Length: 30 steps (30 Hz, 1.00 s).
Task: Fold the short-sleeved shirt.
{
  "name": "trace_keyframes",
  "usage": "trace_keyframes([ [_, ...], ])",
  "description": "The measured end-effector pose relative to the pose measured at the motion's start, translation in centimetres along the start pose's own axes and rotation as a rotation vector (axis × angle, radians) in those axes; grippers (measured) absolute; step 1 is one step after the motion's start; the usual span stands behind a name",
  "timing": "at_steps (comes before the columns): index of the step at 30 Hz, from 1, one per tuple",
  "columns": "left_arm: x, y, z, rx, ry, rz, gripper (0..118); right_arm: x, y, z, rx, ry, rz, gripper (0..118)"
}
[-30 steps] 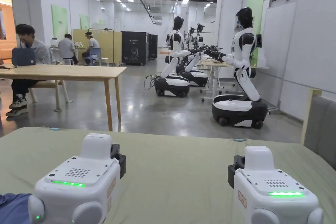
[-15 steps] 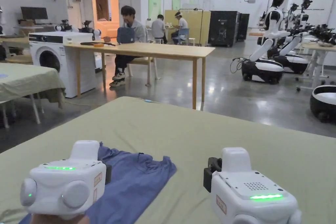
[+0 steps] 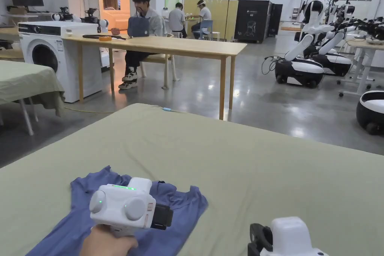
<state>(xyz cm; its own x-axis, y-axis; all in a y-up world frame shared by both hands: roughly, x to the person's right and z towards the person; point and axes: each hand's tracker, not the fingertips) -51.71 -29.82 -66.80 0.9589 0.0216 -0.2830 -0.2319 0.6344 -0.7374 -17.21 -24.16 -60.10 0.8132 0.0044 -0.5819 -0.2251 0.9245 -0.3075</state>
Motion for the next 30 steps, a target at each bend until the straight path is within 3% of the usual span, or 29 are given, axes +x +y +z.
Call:
trace_keyframes([
  [6,1.3,-0.5,-9.9,-0.128,-0.035,-0.025,111,1.8,-1.9,-1.3,-0.055,-0.057,-0.038,1],
  [7,1.6,-1.2,-11.2,-0.180,0.041,-0.053,111,2.0,-2.1,-1.3,-0.063,-0.065,-0.042,1],
  [8,1.6,-1.9,-11.9,-0.227,0.104,-0.082,103,2.3,-2.4,-1.4,-0.071,-0.075,-0.046,1],
  [9,0.3,-1.7,-11.8,-0.152,0.003,-0.028,80,2.5,-2.6,-1.3,-0.077,-0.089,-0.053,1],
  [10,0.0,-1.2,-11.3,-0.158,0.011,-0.003,25,2.7,-2.7,-1.1,-0.081,-0.094,-0.062,1],
  [11,0.1,-0.8,-10.8,-0.147,0.025,-0.033,25,2.9,-2.9,-0.9,-0.083,-0.099,-0.074,1],
  [12,0.5,-0.9,-10.2,-0.158,-0.002,-0.066,8,3.2,-3.0,-0.6,-0.082,-0.108,-0.090,1],
  [13,1.4,-1.3,-8.2,-0.129,0.056,-0.115,1,3.4,-3.0,-0.3,-0.078,-0.112,-0.106,1],
  [15,1.9,-1.9,-7.6,-0.195,0.015,-0.096,1,4.0,-2.9,0.6,-0.071,-0.124,-0.134,1],
  [17,0.5,0.3,-9.0,-0.090,0.067,-0.123,1,4.7,-2.9,1.7,-0.063,-0.134,-0.153,1],
  [19,0.8,1.6,-7.1,-0.007,0.004,-0.086,1,5.4,-2.8,3.2,-0.045,-0.153,-0.163,1],
  [20,1.3,2.5,-5.9,0.082,-0.098,-0.044,1,5.9,-2.7,4.0,-0.037,-0.163,-0.166,1],
  [23,7.5,1.8,-0.4,0.158,-0.156,-0.145,1,7.7,-2.4,6.4,-0.013,-0.204,-0.175,1],
  [30,25.2,1.8,6.8,0.236,-0.514,-0.243,1,12.9,-2.6,13.4,0.032,-0.334,-0.198,1],
])
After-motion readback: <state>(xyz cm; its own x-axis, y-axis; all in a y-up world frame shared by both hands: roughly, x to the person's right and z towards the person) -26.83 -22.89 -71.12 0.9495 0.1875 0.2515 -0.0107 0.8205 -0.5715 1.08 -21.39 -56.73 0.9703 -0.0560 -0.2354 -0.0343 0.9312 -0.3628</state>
